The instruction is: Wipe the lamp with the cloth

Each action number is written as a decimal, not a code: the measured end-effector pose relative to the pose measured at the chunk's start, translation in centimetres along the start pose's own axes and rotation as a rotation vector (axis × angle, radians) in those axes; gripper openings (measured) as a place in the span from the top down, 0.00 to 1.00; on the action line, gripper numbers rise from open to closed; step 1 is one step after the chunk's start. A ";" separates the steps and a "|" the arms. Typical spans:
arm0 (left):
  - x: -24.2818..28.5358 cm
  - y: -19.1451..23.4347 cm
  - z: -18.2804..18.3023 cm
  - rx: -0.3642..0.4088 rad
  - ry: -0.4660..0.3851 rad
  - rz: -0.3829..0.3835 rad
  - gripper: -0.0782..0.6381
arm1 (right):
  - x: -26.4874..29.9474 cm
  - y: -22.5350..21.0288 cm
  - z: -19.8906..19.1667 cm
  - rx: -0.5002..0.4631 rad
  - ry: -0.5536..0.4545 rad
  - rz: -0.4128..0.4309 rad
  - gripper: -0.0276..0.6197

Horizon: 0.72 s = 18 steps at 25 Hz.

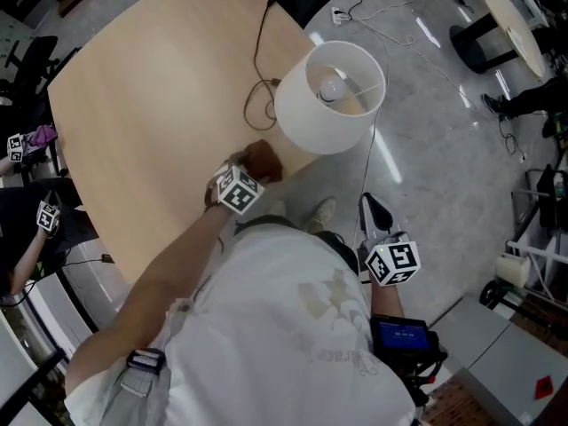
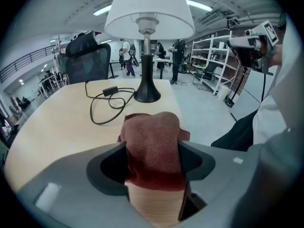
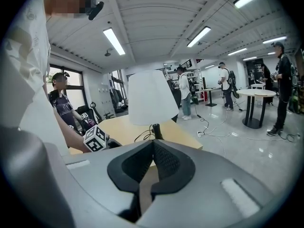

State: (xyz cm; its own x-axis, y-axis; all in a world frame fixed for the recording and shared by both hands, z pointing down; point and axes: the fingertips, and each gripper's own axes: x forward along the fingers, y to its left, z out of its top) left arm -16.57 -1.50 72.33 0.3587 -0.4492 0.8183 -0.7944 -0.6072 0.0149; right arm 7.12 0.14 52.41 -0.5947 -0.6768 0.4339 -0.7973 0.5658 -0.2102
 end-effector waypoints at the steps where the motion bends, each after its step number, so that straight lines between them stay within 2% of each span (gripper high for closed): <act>1: 0.2 -0.2 -0.3 -0.001 0.009 -0.005 0.47 | 0.0 0.0 0.0 -0.002 -0.002 0.002 0.94; 5: 0.5 -0.6 -0.9 -0.008 0.018 -0.006 0.53 | -0.2 -0.3 0.3 -0.001 -0.017 0.005 0.94; 8: 0.9 -0.8 -0.8 -0.015 0.030 -0.011 0.63 | -0.5 -0.9 0.2 0.008 -0.034 0.003 0.94; 11: 0.3 -0.9 -0.6 -0.063 0.022 -0.006 0.71 | -1.1 -0.9 -0.1 0.018 -0.043 0.007 0.94; 14: -1.2 -0.5 0.0 -0.177 -0.065 -0.018 0.73 | -1.3 -1.2 -0.3 0.032 -0.048 0.005 0.94; 18: -3.7 0.0 2.2 -0.348 -0.255 -0.065 0.73 | -0.9 -2.4 -0.3 0.040 -0.053 0.006 0.94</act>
State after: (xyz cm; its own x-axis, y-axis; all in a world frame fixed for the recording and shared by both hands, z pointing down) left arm -16.80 -1.25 68.05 0.4879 -0.5916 0.6418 -0.8686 -0.4020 0.2897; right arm 9.60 -0.41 52.81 -0.6031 -0.6984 0.3854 -0.7967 0.5512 -0.2480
